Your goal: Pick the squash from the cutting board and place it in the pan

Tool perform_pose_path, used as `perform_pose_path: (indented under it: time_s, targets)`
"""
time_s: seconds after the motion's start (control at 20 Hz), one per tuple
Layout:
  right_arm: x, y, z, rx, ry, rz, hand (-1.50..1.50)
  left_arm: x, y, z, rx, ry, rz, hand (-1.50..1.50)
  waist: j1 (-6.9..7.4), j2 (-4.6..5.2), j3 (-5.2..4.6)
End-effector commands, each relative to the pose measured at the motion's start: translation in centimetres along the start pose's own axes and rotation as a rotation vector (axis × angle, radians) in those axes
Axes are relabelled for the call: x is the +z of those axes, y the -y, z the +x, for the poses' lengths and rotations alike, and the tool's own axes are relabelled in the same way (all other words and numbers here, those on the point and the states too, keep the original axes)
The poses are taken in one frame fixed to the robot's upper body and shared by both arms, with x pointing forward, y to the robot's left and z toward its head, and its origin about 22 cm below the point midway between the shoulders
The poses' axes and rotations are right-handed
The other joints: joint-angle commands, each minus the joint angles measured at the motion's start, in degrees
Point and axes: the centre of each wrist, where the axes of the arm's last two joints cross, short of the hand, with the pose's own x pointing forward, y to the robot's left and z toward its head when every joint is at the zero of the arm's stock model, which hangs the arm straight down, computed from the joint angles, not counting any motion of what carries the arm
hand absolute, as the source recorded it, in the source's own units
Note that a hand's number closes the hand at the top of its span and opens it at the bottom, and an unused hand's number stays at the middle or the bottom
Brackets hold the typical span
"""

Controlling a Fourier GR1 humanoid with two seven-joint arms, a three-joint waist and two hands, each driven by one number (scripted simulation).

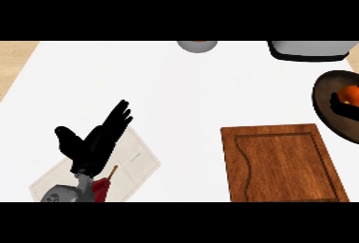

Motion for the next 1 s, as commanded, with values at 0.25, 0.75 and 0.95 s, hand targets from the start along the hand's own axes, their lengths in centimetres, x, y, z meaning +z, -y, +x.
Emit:
perform_pose_path:
  time_s: [0.25,0.75,0.95]
  targets:
    - [-3.4,0.5,-4.4,-0.017,-0.026,-0.052,1.50,-1.3,-0.4,2.7,-0.011,0.017,-0.022,0.00,0.86,0.51,0.14]
    - [-3.0,1.5,-7.4,0.143,-0.218,0.197,-1.50,-1.0,1.6,2.0,-0.001,0.023,-0.061,0.00,3.48,1.46,0.36]
    - [-3.6,0.8,-6.1,-0.044,-0.208,0.193,-1.50,-1.2,1.7,0.9,-0.011,0.019,-0.056,0.00,2.55,1.31,0.44]
